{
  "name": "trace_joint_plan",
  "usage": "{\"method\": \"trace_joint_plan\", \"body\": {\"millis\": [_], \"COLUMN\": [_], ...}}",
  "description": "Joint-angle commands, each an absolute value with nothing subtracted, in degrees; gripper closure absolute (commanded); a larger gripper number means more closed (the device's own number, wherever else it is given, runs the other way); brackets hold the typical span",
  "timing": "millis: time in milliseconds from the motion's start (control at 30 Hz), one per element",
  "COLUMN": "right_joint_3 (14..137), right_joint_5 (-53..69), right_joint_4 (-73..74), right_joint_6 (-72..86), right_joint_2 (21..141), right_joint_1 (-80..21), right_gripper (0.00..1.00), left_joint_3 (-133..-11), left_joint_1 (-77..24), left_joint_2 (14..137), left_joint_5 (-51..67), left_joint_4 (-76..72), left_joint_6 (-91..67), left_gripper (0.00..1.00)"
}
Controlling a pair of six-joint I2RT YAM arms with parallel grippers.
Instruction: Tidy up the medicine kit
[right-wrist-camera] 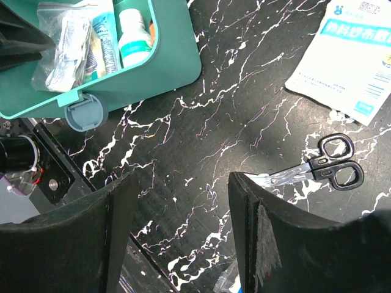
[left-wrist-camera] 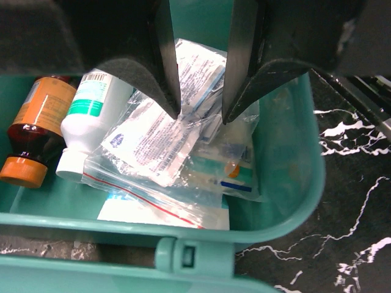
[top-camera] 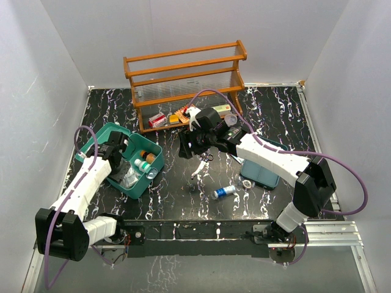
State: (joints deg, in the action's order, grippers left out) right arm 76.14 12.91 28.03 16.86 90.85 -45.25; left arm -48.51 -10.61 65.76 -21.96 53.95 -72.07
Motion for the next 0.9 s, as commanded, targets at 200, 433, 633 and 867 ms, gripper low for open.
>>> {"method": "trace_joint_plan", "body": {"millis": [200, 433, 633, 867], "right_joint_3": [76.9, 76.6, 76.8, 76.7], "right_joint_5": [10.9, 11.2, 11.1, 11.1], "right_joint_4": [25.3, 25.5, 26.1, 26.2], "right_joint_6": [17.0, 17.0, 16.9, 17.0], "right_joint_2": [89.5, 89.7, 89.9, 90.0], "right_joint_1": [-45.1, -45.1, -45.0, -45.1], "right_gripper": [0.42, 0.42, 0.42, 0.42], "left_joint_3": [-55.3, -50.0, -46.6, -44.5], "left_joint_1": [-10.4, -10.5, -10.4, -10.4], "left_joint_2": [64.5, 67.5, 69.6, 69.9], "left_joint_5": [-27.0, -29.4, -29.5, -33.9], "left_joint_4": [53.0, 47.6, 43.8, 50.3], "left_joint_6": [-67.6, -65.9, -64.2, -70.1], "left_gripper": [0.66, 0.66, 0.66, 0.69]}}
